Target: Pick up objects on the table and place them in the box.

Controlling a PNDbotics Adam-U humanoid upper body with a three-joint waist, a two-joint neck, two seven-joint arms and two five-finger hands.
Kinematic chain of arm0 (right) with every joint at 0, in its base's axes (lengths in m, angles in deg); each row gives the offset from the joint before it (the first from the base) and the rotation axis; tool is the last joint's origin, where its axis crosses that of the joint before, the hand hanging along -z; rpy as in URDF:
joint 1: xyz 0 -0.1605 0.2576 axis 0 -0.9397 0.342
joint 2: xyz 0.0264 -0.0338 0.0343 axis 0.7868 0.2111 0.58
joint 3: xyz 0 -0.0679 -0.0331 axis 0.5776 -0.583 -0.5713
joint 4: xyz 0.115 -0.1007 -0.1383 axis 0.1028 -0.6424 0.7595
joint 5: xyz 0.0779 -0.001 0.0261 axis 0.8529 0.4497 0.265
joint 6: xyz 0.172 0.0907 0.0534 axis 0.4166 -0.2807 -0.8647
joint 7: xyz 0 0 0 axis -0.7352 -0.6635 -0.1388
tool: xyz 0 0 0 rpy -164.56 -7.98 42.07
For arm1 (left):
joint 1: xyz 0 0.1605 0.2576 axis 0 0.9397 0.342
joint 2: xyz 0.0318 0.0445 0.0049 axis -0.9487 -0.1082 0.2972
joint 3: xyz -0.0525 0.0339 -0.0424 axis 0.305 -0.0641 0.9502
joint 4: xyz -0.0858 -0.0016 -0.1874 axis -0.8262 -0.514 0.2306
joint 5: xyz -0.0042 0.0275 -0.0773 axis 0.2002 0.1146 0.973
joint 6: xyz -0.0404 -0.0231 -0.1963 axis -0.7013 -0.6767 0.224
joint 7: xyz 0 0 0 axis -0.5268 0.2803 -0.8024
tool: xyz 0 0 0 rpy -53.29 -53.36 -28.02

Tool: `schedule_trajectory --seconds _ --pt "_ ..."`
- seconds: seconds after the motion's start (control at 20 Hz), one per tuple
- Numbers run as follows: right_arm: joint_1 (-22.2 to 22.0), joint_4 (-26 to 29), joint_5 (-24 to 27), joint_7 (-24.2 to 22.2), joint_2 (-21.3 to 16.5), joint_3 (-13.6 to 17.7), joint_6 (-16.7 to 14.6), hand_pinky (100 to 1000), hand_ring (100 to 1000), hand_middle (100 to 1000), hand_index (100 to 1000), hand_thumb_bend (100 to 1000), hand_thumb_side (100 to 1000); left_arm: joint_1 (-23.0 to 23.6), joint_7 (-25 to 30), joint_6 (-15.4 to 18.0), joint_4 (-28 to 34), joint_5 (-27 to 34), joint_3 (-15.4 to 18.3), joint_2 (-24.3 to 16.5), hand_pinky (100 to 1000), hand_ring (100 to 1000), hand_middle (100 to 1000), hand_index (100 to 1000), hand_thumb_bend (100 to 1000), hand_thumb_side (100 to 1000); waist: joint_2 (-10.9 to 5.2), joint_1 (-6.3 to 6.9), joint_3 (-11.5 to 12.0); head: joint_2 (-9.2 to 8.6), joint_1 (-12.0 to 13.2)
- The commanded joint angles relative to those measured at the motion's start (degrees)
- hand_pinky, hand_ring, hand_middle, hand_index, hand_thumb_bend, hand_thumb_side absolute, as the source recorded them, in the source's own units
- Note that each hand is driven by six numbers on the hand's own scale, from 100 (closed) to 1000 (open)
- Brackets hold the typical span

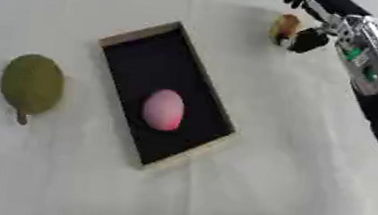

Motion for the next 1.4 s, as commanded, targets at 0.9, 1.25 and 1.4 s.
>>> schedule_trajectory --seconds 0.9,1.25,1.4 --pt "0.48 3.62 5.7 2.74 -1.83 1.07 1.5 834 702 516 674 100 100 -0.47 0.21 -0.17 0.98 -0.07 0.31 -0.67 690 814 827 815 448 673 -1.25 0.45 -0.25 -0.34 -0.04" --pt "-0.29 14.66 8.77 2.92 -4.08 0.27 0.78 836 689 511 671 100 100 -0.38 0.17 -0.17 0.98 -0.05 0.35 -0.74 690 815 828 815 447 673 -1.47 0.45 -0.42 -0.23 -0.09" --pt "-0.75 21.31 10.08 0.9 -5.15 -1.25 0.35 835 689 513 672 100 100 -0.41 0.23 -0.2 0.98 -0.03 0.29 -0.75 691 815 828 815 447 673 -1.59 0.39 -0.49 -0.12 -0.17"
